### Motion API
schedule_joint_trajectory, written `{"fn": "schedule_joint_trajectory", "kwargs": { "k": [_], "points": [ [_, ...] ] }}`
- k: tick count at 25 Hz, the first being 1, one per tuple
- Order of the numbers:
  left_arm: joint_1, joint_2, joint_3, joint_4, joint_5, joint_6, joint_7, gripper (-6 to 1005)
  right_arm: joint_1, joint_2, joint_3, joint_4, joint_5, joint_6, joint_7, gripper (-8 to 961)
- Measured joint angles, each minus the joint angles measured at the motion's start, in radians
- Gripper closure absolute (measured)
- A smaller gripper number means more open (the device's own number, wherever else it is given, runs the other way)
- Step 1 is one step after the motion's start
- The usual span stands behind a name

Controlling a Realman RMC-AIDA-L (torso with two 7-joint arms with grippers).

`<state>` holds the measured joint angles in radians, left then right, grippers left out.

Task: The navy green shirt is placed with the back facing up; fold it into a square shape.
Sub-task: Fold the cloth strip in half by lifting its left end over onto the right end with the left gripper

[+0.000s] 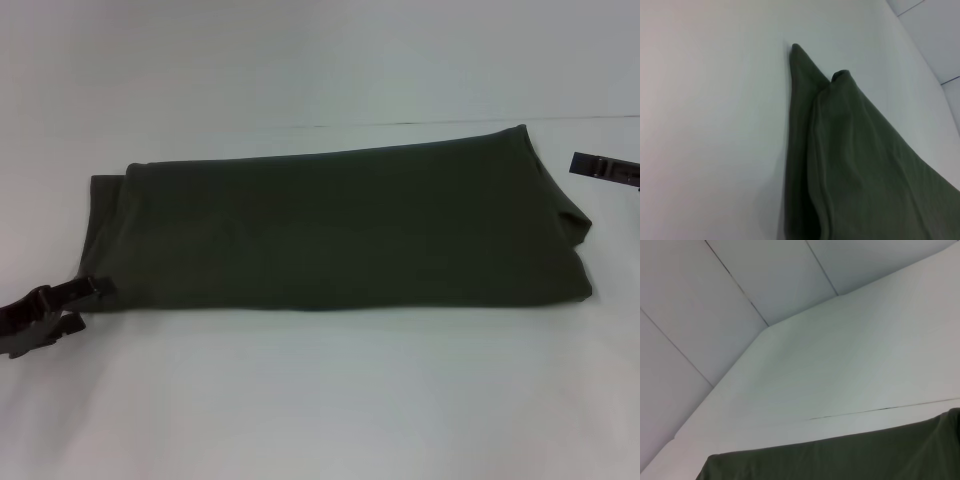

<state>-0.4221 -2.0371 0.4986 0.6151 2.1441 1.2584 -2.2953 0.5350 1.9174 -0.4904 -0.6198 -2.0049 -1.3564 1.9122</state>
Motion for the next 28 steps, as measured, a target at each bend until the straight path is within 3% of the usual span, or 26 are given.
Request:
{"fn": "schedule_joint_trajectory", "kwargs": {
  "k": [28],
  "points": [
    [-0.056, 0.002, 0.029, 0.004, 0.010, -0.046, -0.006, 114, -0.008, 0.002, 0.020, 0.002, 0.002, 0.000, 0.001, 48]
  ]
}}
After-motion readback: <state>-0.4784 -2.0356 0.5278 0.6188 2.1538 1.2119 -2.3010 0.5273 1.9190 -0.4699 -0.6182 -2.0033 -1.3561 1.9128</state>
